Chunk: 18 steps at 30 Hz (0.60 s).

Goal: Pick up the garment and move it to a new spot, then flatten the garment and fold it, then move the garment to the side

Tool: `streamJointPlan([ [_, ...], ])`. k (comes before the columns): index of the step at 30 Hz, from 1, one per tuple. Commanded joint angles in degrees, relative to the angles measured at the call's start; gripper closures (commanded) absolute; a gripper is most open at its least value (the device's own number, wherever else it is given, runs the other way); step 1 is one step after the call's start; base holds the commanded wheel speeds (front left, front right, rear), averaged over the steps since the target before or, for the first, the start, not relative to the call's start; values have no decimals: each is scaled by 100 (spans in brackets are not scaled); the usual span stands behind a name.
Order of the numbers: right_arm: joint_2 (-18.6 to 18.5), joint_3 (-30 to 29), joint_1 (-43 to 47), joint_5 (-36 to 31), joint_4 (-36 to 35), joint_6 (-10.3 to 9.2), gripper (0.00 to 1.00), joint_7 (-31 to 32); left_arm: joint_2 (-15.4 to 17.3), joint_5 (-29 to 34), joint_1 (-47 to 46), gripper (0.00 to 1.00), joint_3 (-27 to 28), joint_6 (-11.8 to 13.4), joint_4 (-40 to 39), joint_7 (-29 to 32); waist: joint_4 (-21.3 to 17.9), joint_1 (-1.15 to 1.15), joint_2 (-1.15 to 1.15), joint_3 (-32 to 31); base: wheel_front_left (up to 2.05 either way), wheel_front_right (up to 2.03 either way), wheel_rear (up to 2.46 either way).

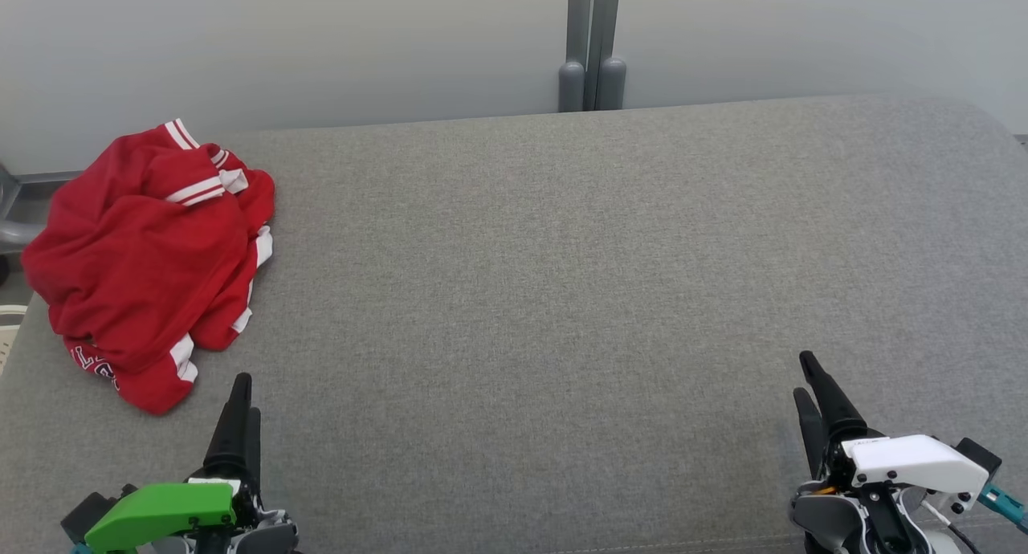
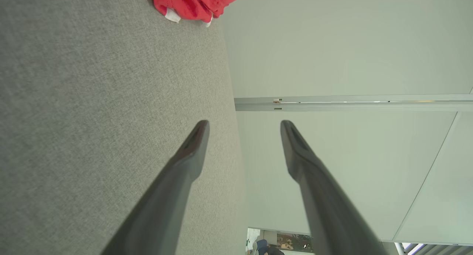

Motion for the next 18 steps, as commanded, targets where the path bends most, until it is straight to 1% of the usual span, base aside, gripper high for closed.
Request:
streamJointPlan([
  [1, -25, 42, -177, -133, -40, 1, 0, -68, 49, 130, -152, 0, -51, 16, -87, -60, -1, 0, 0, -2, 0, 0, 0],
  [7, -31, 105, -274, -605, 107, 1, 0, -214, 64, 554, -186, 0, -188, 89, -85, -218, -5, 0, 0, -13, 0, 0, 0],
  [18, -41, 91, -464, -2102, 315, 2, 0, -460, 109, 1607, -229, 0, -439, 291, -82, -481, -15, 0, 0, -35, 0, 0, 0],
])
